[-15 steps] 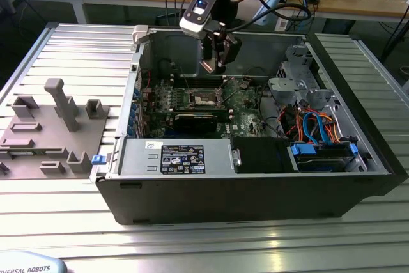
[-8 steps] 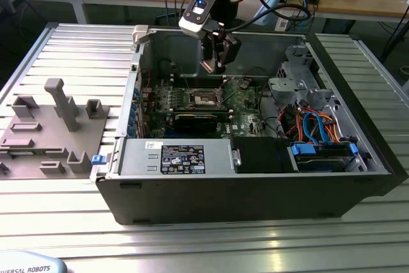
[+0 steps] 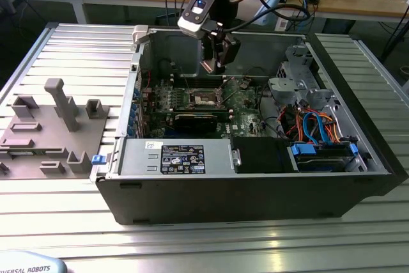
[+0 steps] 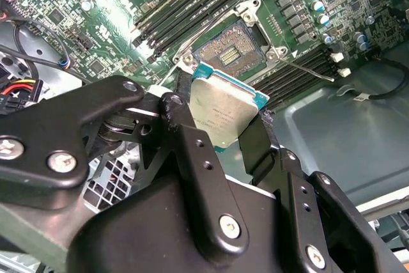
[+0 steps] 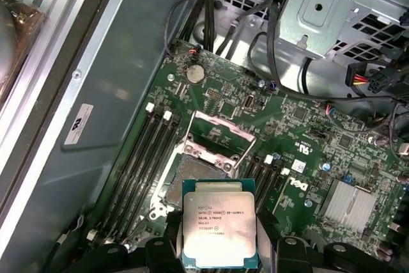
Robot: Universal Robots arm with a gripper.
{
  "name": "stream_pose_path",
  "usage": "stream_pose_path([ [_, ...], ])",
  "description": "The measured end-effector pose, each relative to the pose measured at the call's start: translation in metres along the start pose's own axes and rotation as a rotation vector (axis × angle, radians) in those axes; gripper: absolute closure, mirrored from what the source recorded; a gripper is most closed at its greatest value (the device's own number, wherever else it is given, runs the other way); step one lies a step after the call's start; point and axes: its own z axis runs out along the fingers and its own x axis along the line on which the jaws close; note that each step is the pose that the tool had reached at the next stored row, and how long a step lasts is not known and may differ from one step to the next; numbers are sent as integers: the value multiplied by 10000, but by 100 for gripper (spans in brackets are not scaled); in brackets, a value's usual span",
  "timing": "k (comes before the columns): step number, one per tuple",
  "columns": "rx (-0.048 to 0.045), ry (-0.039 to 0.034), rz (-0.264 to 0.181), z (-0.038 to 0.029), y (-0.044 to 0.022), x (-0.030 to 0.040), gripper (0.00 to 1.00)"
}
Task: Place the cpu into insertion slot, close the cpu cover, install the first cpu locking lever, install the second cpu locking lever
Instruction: 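Place the cpu into insertion slot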
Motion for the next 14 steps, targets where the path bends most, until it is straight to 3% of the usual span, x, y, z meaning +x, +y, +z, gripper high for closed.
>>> stream_pose_path([
  [14,-1,-18,376,5,0,0,46],
])
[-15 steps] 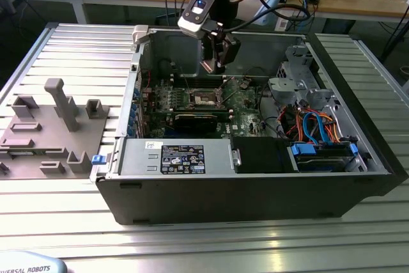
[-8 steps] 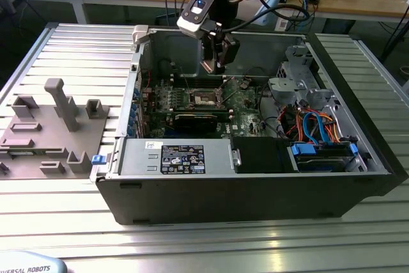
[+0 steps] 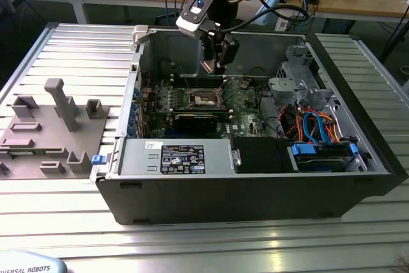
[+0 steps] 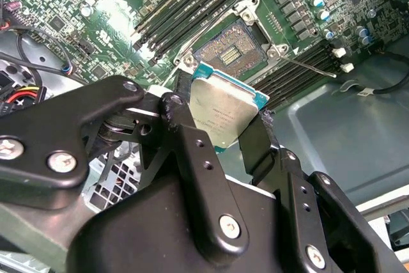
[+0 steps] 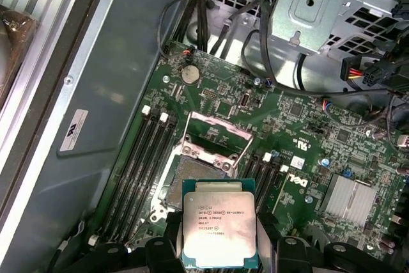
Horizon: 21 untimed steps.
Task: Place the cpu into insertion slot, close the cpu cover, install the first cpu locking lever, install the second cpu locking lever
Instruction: 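Place the cpu into insertion slot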
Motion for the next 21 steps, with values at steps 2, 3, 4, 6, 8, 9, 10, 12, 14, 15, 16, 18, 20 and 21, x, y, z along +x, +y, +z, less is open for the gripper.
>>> stream_pose_path([
  [2,0,-1,34,1,0,0,46],
  [3,0,-3,53,1,0,0,46],
  [4,0,-3,67,1,0,0,46],
  [6,0,-4,88,1,0,0,46],
  [8,0,-5,115,2,0,0,46],
  [9,0,-6,133,2,0,0,46],
  [10,0,-6,140,2,0,0,46],
  [12,-1,-6,156,3,0,0,46],
  [14,-1,-8,173,4,0,0,46],
  [15,-1,-9,180,4,0,0,46],
  [16,0,-9,190,4,0,0,46],
  [18,-1,-9,206,5,0,0,46],
  [20,-1,-11,230,6,0,0,46],
  [21,-1,-12,253,6,0,0,46],
])
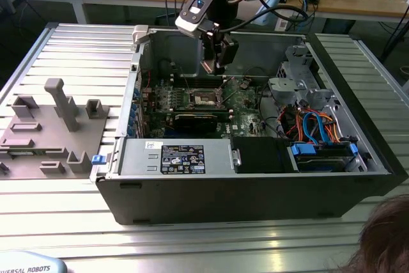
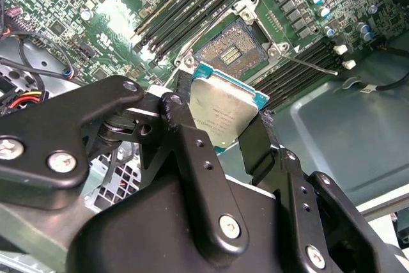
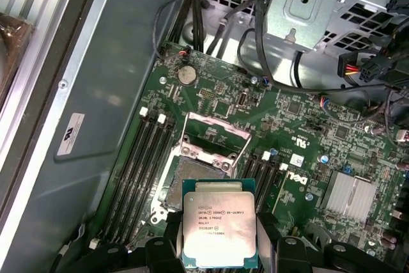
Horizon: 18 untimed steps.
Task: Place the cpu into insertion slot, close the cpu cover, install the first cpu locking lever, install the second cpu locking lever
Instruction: 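Place the cpu into insertion slot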
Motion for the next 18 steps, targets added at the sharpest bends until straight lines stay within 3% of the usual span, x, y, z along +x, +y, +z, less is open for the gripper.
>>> stream_pose_path([
  [18,0,-8,187,4,0,0,46],
])
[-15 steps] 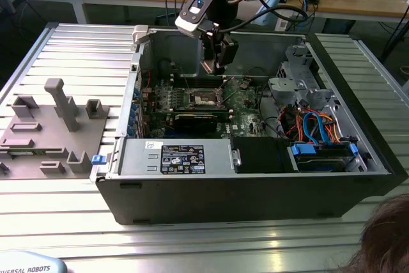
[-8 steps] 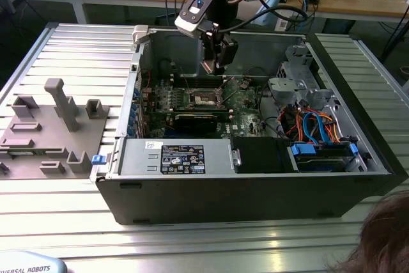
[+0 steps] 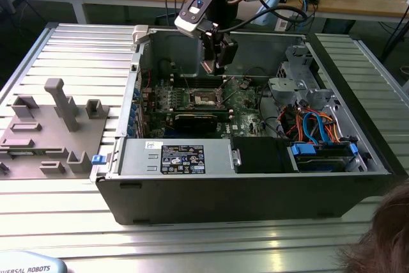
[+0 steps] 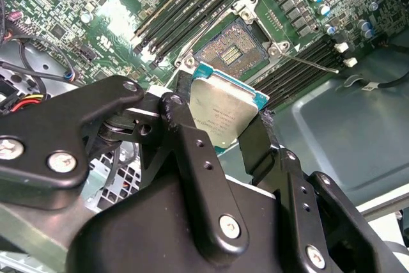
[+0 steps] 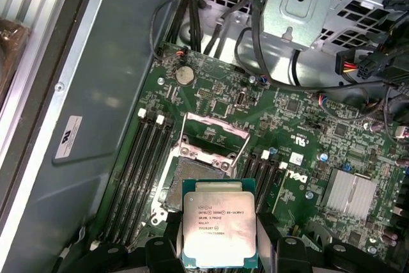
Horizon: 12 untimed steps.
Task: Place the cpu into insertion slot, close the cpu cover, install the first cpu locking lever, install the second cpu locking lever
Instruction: 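Place the cpu into insertion slot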
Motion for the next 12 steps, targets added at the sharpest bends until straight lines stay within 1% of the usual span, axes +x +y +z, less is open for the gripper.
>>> stream_pose_path([
  [12,-1,-5,103,4,0,0,46],
])
